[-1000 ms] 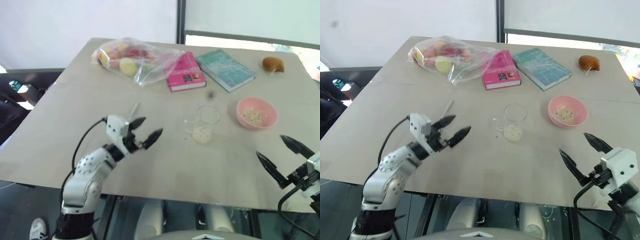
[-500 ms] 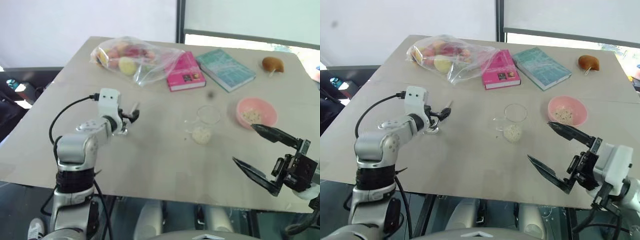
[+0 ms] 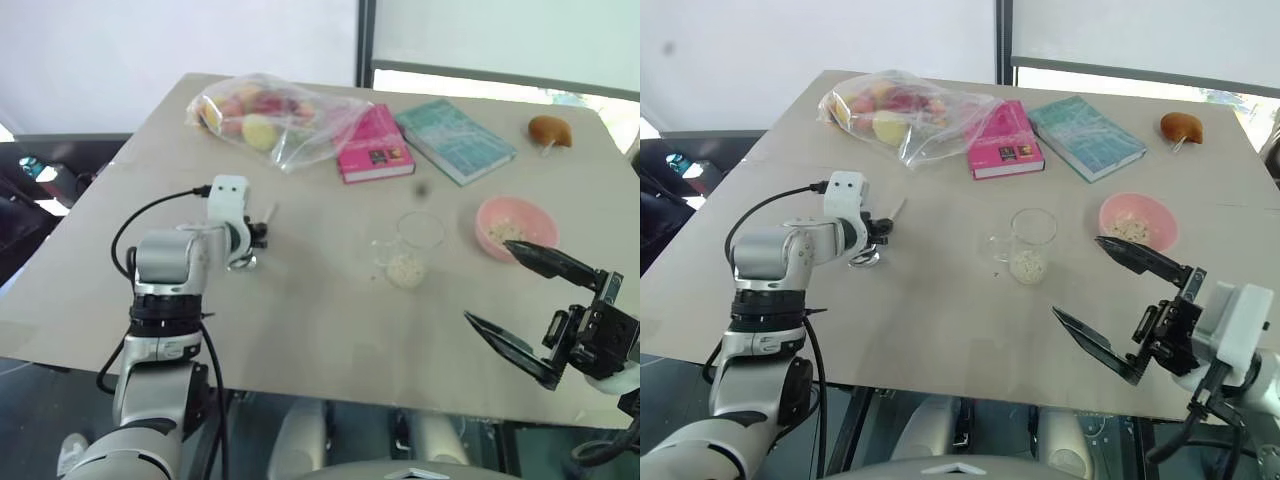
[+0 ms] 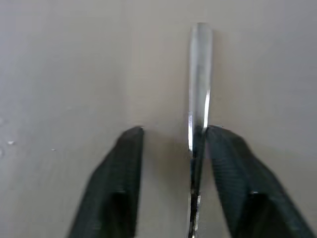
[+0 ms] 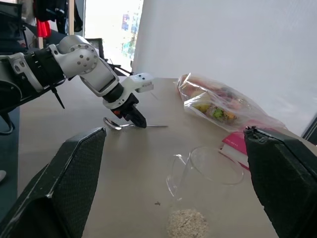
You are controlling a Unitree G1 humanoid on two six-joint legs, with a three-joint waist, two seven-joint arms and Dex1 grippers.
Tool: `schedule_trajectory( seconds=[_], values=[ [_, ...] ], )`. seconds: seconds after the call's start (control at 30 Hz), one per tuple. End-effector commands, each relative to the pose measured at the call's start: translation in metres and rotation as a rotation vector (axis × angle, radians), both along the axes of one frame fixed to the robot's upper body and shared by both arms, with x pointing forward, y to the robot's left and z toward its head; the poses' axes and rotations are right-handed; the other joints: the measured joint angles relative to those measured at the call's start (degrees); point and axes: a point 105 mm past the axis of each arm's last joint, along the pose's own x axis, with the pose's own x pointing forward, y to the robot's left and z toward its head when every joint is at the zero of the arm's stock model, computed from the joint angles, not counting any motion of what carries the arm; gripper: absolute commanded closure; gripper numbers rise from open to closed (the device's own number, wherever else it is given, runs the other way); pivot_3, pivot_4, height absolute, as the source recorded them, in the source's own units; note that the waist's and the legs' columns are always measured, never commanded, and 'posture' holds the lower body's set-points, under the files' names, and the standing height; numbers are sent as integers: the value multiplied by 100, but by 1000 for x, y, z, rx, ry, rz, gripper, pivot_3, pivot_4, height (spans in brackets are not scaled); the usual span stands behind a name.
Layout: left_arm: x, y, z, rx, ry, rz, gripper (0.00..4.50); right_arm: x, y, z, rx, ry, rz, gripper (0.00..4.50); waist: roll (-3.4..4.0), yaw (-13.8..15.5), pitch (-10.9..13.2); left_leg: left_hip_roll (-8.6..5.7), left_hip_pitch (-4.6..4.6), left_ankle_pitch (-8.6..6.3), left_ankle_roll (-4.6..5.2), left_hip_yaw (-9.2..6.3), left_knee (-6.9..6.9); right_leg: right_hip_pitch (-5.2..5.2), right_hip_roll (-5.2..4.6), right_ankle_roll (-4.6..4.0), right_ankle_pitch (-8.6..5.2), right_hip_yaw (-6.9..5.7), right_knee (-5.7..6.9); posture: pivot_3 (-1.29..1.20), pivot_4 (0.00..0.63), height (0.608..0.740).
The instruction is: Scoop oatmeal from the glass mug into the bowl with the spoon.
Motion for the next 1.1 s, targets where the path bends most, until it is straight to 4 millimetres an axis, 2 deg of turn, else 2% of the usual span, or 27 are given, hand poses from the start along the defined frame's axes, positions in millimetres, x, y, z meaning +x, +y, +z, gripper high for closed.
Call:
schedule_trajectory(
  seconds=[0.03, 0.17, 0.2, 0.27, 0.3, 0.37, 0.4, 0.43, 0.5, 0.53, 0.6, 0.73, 0.87, 1.07, 1.1],
  values=[
    [-4, -11, -14, -31, 66, -31, 4442, 5, -1, 1, -5, 10, -35, 0, 0, 3, -1, -2, 0, 0, 0, 0, 0, 0, -3, -3, 2, 0, 0, 0, 150, 740],
    [-3, -15, -8, -71, 33, -20, 4442, 24, -11, 3, 8, 19, -129, 0, -3, 3, -4, -8, 2, 0, 1, 2, 4, 4, -9, -4, 3, 2, 0, 0, 150, 740],
    [2, -18, 5, -98, -39, -11, 4442, 35, -20, 10, 20, -14, -213, 0, -3, 3, -4, -10, 1, 1, 1, 2, 4, 4, -11, -4, 3, 2, 0, 0, 150, 740],
    [13, -23, 45, -110, -266, -14, 4442, 57, -36, 27, 37, -75, -368, 0, -7, -3, -1, -11, 0, 1, 1, 1, 6, 3, -12, -7, 6, 2, 0, 0, 150, 740],
    [18, -31, 72, -187, -426, -40, 4442, 66, -39, 39, 78, -88, -400, 0, -11, -4, 3, -12, -6, 1, 2, 1, 10, 0, -15, -17, 12, 0, 1, 0, 150, 740],
    [19, -44, 106, -273, -655, -114, 4442, 78, -39, 54, 128, -86, -416, 0, -21, 1, 10, -12, -13, 2, 1, 4, 13, -9, -21, -20, 15, 3, 3, 0, 150, 740],
    [17, -50, 116, -283, -734, -156, 4442, 82, -38, 58, 139, -80, -420, 0, -22, -2, 10, -11, -16, 3, 1, 1, 11, -10, -26, -22, 15, -2, 3, 0, 150, 740],
    [15, -61, 122, -235, -778, -234, 4442, 94, -41, 66, 84, -94, -506, 0, -21, -9, 10, -14, -16, 3, 1, 1, 8, -11, -24, -23, 15, -3, 3, 0, 150, 740],
    [2, -92, 146, -169, -959, -432, 4442, 110, -18, 98, 154, -77, -364, 0, -11, -79, 18, -15, -14, 4, -2, 11, -9, -20, -22, -22, 15, 6, 3, 0, 150, 740],
    [-6, -107, 154, -145, -1030, -537, 4442, 119, -9, 111, 243, -25, -311, 0, -5, -103, 21, -14, -17, 5, -4, 28, -9, -29, -21, -21, 17, 18, 2, 0, 150, 740],
    [-16, -126, 162, -129, -1112, -662, 4442, 135, 6, 122, 333, 67, -251, 0, -10, -58, 18, -17, -16, 3, 2, 29, -11, -24, -18, -17, 20, 13, 2, 0, 150, 740],
    [-30, -153, 170, -86, -1238, -857, 4442, 161, 46, 125, 360, 215, -153, 0, -9, -34, 18, -10, -22, 2, 4, 41, -11, -21, -8, -1, 29, -1, 0, 0, 150, 740],
    [-36, -162, 172, -57, -1301, -934, 4442, 164, 72, 126, 354, 278, -60, 0, -7, -31, 19, -13, -45, 1, 7, 42, -5, -32, -10, 3, 31, 0, -5, 0, 150, 740],
    [-43, -165, 169, -33, -1328, -982, 4442, 163, 90, 134, 389, 321, 28, 0, -7, -37, 19, -14, -107, 4, 4, 33, 9, -82, -10, 21, 41, -5, -2, 0, 150, 740],
    [-43, -165, 168, -33, -1326, -987, 4500, 162, 92, 135, 394, 325, 44, 404, -7, -37, 19, -14, -107, 3, 5, 32, 8, -83, -9, 21, 41, -7, -2, 0, 150, 740]
  ],
)
